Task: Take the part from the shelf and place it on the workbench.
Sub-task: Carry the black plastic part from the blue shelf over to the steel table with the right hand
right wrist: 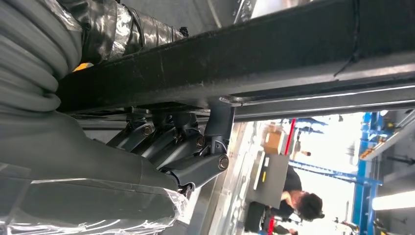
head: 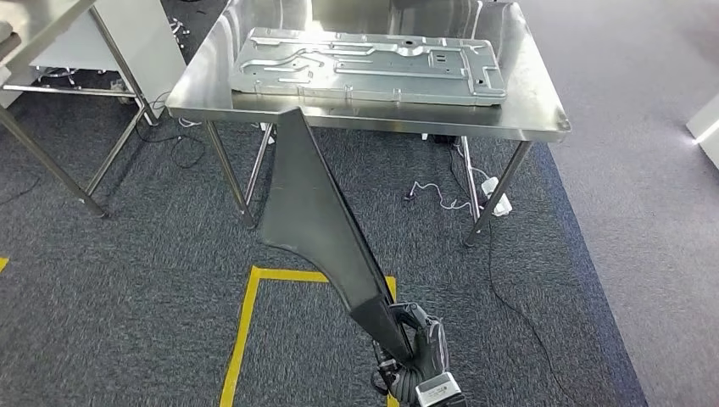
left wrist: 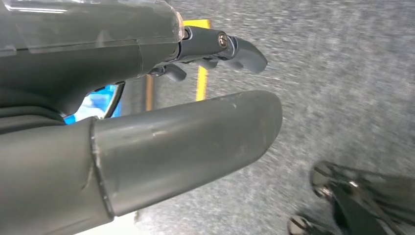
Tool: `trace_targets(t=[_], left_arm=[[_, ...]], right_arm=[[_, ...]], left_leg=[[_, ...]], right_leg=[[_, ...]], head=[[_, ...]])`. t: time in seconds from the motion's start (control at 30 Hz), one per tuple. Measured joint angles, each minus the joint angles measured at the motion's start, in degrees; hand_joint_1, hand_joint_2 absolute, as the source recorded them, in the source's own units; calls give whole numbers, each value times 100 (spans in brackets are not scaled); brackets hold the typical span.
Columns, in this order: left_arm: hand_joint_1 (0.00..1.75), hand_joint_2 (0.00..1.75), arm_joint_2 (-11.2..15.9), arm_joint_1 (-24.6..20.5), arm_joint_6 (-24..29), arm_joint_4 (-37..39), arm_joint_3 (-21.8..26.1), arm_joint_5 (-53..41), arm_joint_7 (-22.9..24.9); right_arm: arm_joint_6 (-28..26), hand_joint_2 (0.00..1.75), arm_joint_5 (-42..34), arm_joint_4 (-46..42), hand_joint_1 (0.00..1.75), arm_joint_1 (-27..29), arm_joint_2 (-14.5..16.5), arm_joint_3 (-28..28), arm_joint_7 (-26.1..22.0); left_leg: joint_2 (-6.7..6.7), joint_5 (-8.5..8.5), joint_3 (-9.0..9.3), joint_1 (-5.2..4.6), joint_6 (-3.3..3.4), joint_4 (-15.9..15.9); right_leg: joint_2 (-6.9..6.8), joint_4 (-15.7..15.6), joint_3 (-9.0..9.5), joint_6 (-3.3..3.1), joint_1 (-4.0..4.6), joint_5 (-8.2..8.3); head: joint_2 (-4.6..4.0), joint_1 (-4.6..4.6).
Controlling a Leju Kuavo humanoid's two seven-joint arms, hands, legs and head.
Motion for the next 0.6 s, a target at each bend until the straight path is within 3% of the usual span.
trace_targets(t=[0.07, 0.1, 0.2, 0.23, 0.27, 0.37, 0.43, 0.5, 0.57, 0.6], left_arm=[[0, 0, 0, 5, -4, 0, 44, 1, 9], [0, 0, 0, 3, -6, 0, 60, 1, 9], [0, 0, 5, -10, -11, 0, 87, 2, 9], [0, 0, 5, -11, -14, 0, 96, 2, 9], [0, 0, 6, -9, -20, 0, 104, 2, 9], [0, 0, -1, -1, -32, 0, 128, -1, 9], [0, 0, -8, -16, -35, 0, 149, -8, 9], [0, 0, -12, -27, -36, 0, 162, -33, 10], [0, 0, -11, -29, -38, 0, 173, -67, 15], [0, 0, -10, -36, -42, 0, 178, -87, 16]], right_arm=[[-95, 175, 192, -202, 175, 64, 14, -94, 95], [-125, 175, 246, -281, 175, 76, 16, -137, 114], [-195, 175, 340, -429, 175, 127, 16, -253, 120], [-211, 175, 366, -468, 175, 154, 16, -294, 119], [-220, 175, 385, -503, 175, 176, 16, -329, 119], [-221, 175, 406, -599, 175, 211, 16, -399, 119], [-213, 175, 413, -638, 175, 224, 16, -415, 126], [-201, 175, 462, -668, 175, 250, 16, -449, 187], [-195, 175, 630, -699, 175, 265, 13, -537, 368], [-195, 175, 811, -704, 175, 251, 9, -611, 520]], left_leg=[[-4, -1, 90, 23, 60, -64], [-5, -13, 142, 35, 87, -99], [-6, -95, 250, 41, 126, -142], [-10, -135, 294, 41, 125, -142], [-13, -180, 351, 41, 118, -142], [-15, -313, 537, 44, 78, -151], [-18, -376, 584, 47, 23, -176], [-17, -378, 646, 34, -62, -158], [-12, -434, 692, 30, -120, -24], [-12, -522, 628, 34, -132, 142]], right_leg=[[-16, 216, -81, 56, -8, 6], [-26, 461, -222, 90, -20, -33], [-53, 1401, -890, 189, -64, -401], [-58, 1539, -1045, 204, -77, -456], [-62, 1488, -1104, 207, -86, -376], [-78, 558, -864, 142, -74, 310], [-102, 167, -754, 68, -25, 361], [-99, 74, -708, -21, -7, 314], [-93, 0, -579, -101, -37, 427], [-99, -13, -518, -133, -49, 428]], head=[[0, 2], [0, 2], [0, 2], [0, 2], [0, 2], [0, 2], [0, 10], [0, 17], [0, 15], [0, 14]])
